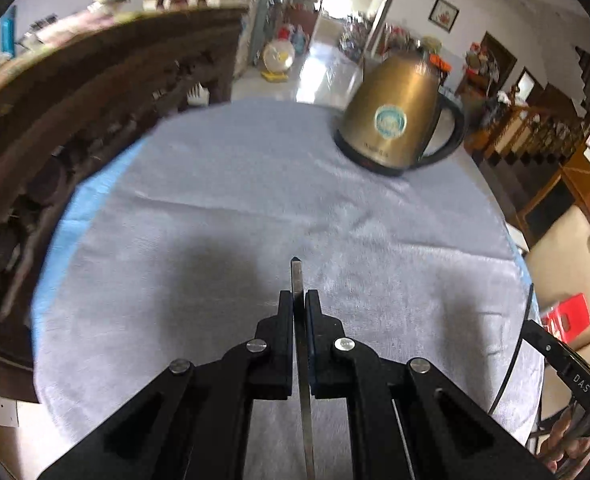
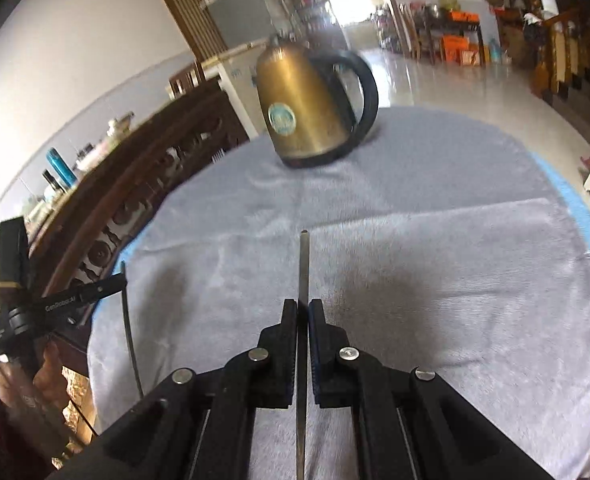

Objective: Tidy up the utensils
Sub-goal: 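Grasp one chopstick with the left tool while the right tool grasps the other, then lift the held chopsticks with both tools and carry them over the grey cup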

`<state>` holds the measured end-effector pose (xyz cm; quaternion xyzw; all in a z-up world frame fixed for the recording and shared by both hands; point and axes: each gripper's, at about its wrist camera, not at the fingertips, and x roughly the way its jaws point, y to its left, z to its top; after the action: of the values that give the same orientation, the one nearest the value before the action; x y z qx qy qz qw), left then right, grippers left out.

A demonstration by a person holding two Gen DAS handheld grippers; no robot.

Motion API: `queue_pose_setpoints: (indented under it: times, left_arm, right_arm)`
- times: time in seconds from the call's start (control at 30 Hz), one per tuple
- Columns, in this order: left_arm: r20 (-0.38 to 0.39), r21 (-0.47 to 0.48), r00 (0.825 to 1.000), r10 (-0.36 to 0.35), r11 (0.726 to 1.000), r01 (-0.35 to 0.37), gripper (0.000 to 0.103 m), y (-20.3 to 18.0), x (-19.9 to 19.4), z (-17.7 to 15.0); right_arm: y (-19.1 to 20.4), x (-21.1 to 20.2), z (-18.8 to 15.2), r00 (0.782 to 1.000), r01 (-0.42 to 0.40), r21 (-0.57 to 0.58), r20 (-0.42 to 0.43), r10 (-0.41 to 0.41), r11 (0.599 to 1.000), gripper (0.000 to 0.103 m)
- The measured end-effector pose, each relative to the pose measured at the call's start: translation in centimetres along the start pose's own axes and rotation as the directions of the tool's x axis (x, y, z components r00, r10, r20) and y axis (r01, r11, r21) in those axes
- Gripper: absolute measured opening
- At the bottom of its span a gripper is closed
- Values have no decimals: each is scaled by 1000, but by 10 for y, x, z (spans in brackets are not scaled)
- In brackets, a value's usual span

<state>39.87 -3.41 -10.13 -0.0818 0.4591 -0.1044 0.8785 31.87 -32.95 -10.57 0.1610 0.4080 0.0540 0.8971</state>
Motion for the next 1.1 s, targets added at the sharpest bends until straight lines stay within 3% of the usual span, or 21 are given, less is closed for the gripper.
queue_pose_setpoints:
  times: [0.2,0.43,0.9,1.1]
  left_arm:
    - [138,16,990,23,1000,-26,5,-5,-61,-22]
    - [242,44,970,20,999,-32,5,-20,-106,-49]
    - [414,95,910,-9,995,-33,5,-39,-192,-82]
    - [470,114,882,-37,993,-19,5,-47,-227,-88]
  right_arm:
    - [11,-44,-17,995,2,-11,100,0,1000,7]
    - [21,-87,-41,982,20,-39,191,-13,999,7]
    - [44,-153,-74,945,14,-93,326,18,996,7]
    - [61,-187,-79,918,44,-133,397,13,990,7]
